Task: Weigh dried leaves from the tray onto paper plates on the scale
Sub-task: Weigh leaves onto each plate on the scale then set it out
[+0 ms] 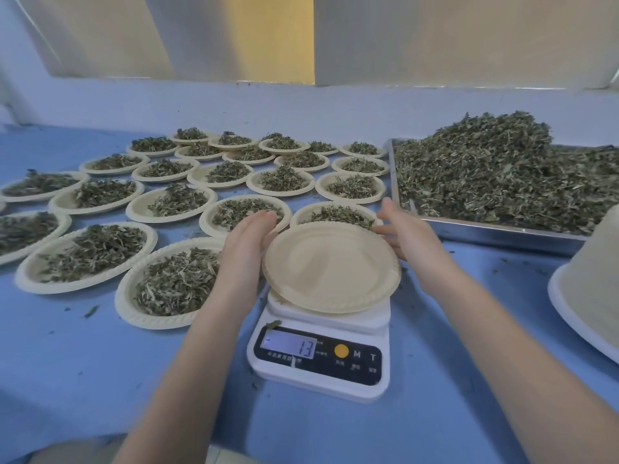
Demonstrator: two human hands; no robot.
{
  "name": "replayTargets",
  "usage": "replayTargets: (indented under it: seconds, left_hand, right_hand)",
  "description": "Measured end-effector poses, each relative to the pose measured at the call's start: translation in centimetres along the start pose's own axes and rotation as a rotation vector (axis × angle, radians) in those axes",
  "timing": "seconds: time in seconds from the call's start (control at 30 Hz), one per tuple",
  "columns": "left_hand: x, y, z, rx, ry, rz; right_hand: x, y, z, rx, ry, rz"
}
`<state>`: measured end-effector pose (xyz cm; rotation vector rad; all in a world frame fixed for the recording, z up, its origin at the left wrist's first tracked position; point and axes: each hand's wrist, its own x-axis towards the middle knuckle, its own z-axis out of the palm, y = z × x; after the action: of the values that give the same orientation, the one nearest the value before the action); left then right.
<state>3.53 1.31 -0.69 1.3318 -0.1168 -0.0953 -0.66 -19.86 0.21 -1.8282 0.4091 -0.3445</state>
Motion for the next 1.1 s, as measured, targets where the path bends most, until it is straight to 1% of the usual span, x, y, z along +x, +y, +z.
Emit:
replayTargets:
  seconds: [0.13, 0.23, 0.33, 0.43, 0.47, 0.53, 0.6, 0.7, 0.77, 0.83, 0.9, 0.97, 1.0, 1.03, 1.1]
  left_hand:
    - [-0.5, -0.1, 0.4, -0.096, -0.030, -0.014]
    - [-0.7, 0.1, 0.2, -0.118, -0.029, 0.014]
    - [-1.0, 0.2, -0.1, -0.120, -0.026, 0.066]
    - [-1.4, 0.5, -0.1, -0.072, -0.090, 0.150]
    - [-1.4, 0.7, 0.1, -0.007, -0.123, 0.186]
    - [-1.3, 1.6, 0.8, 0.205, -0.197, 0.271]
    - [-1.0, 3.0, 2.1, 0.409, -0.284, 0.332]
    - [0.2, 5.2, 5.7, 0.612, -0.431, 0.342]
    - [1.0, 6.2, 8.8, 0.728, -0.538, 0.326]
    - [1.8, 6.9, 12.0, 0.851, -0.678, 0.302]
    - [2.7, 7.0, 14.9, 0.988, -0.825, 0.276]
    - [4.1, 6.6, 17.4, 1.100, -0.895, 0.259]
    - [4.9, 6.4, 18.5, 1.157, -0.914, 0.260]
    - [5.7, 6.0, 19.4, 1.218, -0.933, 0.266]
    - [7.1, 5.5, 21.0, 1.312, -0.963, 0.275]
  right_hand:
    - [-0.3, -0.3, -0.3, 0.139, 0.011, 0.025]
    - [-0.6, -0.8, -0.5, 0.229, 0.020, 0.032]
    - [-0.7, -1.0, -0.5, 0.228, 0.019, 0.034]
    - [-0.8, -0.9, -0.4, 0.217, -0.016, 0.035]
    - [-0.8, -0.9, -0.4, 0.209, -0.019, 0.023]
    - [-0.8, -0.9, -0.4, 0.174, 0.000, -0.026]
    - [-0.8, -0.9, -0.7, 0.106, 0.022, -0.112]
    - [-0.6, -1.1, -1.8, -0.014, 0.067, -0.222]
    - [0.3, -1.6, -3.2, -0.136, 0.092, -0.231]
    - [1.7, -1.9, -4.9, -0.285, 0.080, -0.168]
    - [3.5, -1.9, -6.6, -0.493, 0.067, -0.069]
    - [5.4, -1.4, -8.0, -0.714, 0.090, 0.036]
    - [6.5, -1.2, -8.7, -0.786, 0.127, 0.098]
    - [7.6, -0.8, -9.4, -0.817, 0.177, 0.169]
    - [9.5, -0.3, -10.9, -0.777, 0.296, 0.296]
